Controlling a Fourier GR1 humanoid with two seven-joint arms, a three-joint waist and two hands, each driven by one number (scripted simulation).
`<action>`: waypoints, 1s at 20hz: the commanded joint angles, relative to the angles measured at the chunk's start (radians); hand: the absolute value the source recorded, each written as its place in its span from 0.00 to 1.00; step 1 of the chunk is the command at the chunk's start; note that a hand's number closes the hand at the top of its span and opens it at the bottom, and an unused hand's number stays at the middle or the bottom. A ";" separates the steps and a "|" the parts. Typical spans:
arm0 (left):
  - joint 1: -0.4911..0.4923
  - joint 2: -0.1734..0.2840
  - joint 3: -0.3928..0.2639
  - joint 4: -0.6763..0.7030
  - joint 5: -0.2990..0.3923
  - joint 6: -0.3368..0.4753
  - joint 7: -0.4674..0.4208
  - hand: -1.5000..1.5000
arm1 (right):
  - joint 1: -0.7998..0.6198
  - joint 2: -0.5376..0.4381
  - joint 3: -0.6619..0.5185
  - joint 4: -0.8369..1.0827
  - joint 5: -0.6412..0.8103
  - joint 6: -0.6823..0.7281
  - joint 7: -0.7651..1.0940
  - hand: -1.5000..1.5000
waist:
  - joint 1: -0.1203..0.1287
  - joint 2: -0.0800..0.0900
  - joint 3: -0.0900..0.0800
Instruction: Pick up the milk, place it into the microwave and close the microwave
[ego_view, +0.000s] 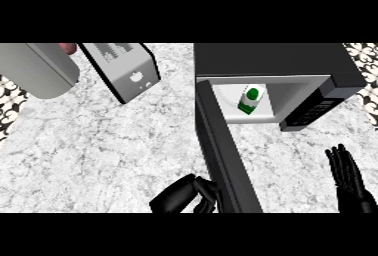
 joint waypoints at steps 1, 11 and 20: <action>-0.069 -0.004 -0.161 0.117 0.036 0.093 -0.018 1.00 | 0.095 -0.030 -0.021 -0.181 -0.054 0.033 0.089 0.00 | -0.006 0.002 0.000; -0.300 -0.004 -0.463 0.267 0.320 0.525 -0.028 1.00 | 0.130 -0.068 -0.056 -0.303 -0.212 0.150 0.143 0.00 | -0.047 0.011 -0.002; -0.432 -0.004 -0.434 0.246 0.500 0.738 -0.056 1.00 | 0.129 -0.161 -0.096 -0.379 -0.330 0.262 0.173 0.00 | -0.109 0.021 -0.005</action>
